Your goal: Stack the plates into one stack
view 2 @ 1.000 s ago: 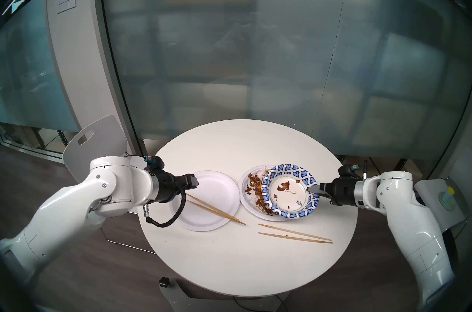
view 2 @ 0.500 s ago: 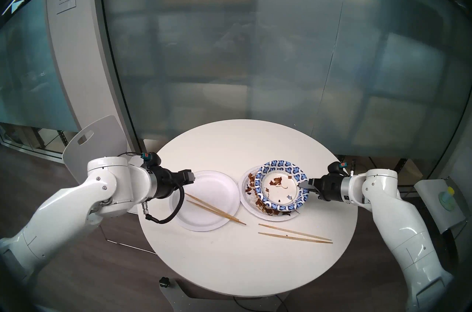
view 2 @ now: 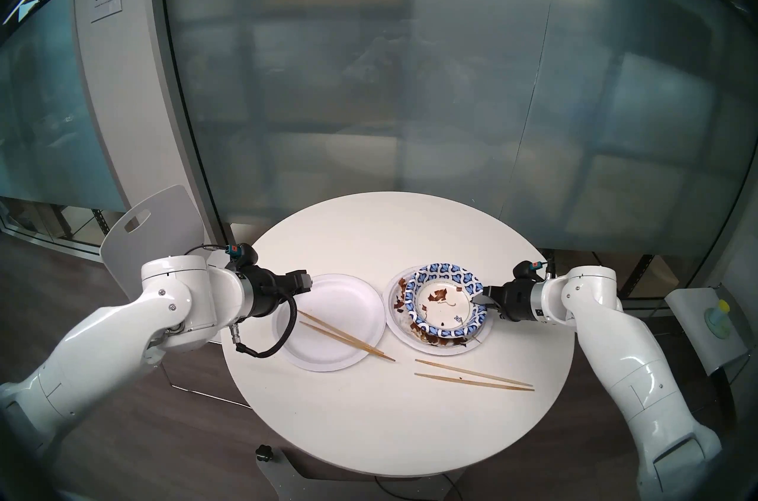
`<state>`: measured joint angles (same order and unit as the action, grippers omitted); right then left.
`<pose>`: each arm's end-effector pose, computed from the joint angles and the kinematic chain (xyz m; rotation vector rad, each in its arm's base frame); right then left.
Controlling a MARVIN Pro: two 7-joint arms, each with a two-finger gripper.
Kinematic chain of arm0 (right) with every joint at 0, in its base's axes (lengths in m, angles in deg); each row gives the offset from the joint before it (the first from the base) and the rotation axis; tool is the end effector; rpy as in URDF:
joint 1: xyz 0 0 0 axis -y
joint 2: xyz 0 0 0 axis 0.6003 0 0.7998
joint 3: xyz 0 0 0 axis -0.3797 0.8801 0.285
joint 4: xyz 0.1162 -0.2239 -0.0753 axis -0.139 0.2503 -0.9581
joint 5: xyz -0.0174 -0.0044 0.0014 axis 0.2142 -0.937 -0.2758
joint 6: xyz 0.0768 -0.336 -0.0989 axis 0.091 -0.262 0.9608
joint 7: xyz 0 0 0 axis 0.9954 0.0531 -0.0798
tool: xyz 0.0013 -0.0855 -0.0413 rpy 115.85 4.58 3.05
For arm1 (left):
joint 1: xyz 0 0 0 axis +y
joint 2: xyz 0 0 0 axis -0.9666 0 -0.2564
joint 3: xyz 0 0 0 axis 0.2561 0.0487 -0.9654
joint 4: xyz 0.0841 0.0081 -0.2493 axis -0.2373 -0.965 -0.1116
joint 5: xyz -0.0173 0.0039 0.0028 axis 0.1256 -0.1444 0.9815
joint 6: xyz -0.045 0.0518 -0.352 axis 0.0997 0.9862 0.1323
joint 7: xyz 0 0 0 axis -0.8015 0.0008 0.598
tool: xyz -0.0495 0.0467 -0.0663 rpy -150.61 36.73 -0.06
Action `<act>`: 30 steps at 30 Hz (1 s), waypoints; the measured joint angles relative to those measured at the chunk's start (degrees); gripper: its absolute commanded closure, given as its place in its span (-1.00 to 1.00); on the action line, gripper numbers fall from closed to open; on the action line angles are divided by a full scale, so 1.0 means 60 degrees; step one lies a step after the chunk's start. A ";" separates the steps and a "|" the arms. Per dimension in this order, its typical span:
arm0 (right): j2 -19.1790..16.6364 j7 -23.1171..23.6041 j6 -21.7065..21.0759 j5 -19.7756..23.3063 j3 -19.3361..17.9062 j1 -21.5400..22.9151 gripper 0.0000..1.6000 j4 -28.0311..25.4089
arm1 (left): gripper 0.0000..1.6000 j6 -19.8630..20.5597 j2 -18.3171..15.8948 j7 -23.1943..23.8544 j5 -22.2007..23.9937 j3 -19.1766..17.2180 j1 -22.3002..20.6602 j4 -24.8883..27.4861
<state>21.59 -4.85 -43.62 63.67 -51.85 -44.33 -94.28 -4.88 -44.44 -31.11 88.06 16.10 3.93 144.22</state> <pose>0.4621 -0.1294 -0.2737 -2.4777 0.1219 -0.8154 0.3836 -0.0749 -0.1920 2.5566 0.2431 1.0677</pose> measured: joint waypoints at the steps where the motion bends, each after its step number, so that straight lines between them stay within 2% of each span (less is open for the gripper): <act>1: 0.0038 -0.0023 -0.0046 -0.0041 0.0046 0.0089 0.08 0.0074 | -1.00 -0.0018 0.0010 0.0017 -0.0039 0.0011 -0.0001 0.0000; 2: 0.0062 -0.0039 -0.0072 -0.0072 0.0091 0.0161 0.04 0.0142 | -1.00 -0.0030 0.0017 0.0031 -0.0067 0.0017 -0.0002 0.0000; 3: 0.0091 -0.0062 -0.0100 -0.0122 0.0167 0.0270 -0.15 0.0255 | -1.00 -0.0047 0.0027 0.0047 -0.0105 0.0027 -0.0005 0.0000; 4: 0.0127 -0.0089 -0.0126 -0.0186 0.0233 0.0375 -0.15 0.0358 | -1.00 -0.0068 0.0039 0.0067 -0.0149 0.0035 -0.0009 -0.0001; 6: 0.0177 -0.0115 -0.0137 -0.0289 0.0338 0.0568 -0.28 0.0527 | -1.00 -0.0102 0.0060 0.0105 -0.0223 0.0045 -0.0021 -0.0001; 13: 0.0145 0.0090 -0.0138 -0.0481 0.0728 0.1123 -0.37 0.0876 | -1.00 -0.0168 0.0142 0.0213 -0.0413 0.0123 -0.0055 -0.0026; 18: -0.0042 0.0407 -0.0138 -0.0536 0.1072 0.1526 -0.58 0.0945 | -1.00 -0.0180 0.0225 0.0284 -0.0531 0.0209 -0.0104 -0.0052; 19: -0.0071 0.0448 -0.0138 -0.0534 0.1119 0.1571 -0.57 0.0947 | -1.00 -0.0181 0.0234 0.0289 -0.0545 0.0219 -0.0113 -0.0058; 21: -0.0223 0.0648 -0.0138 -0.0497 0.1376 0.1772 -0.53 0.0946 | -1.00 -0.0181 0.0277 0.0315 -0.0604 0.0266 -0.0151 -0.0075; 30: -0.1038 0.1169 -0.0139 -0.0299 0.2080 0.2065 -0.80 0.0714 | -1.00 -0.0179 0.0420 0.0364 -0.0735 0.0388 -0.0291 -0.0111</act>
<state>15.36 2.16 -44.45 61.87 -39.36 -31.94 -90.00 -5.95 -41.92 -28.93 83.65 18.43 2.19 143.55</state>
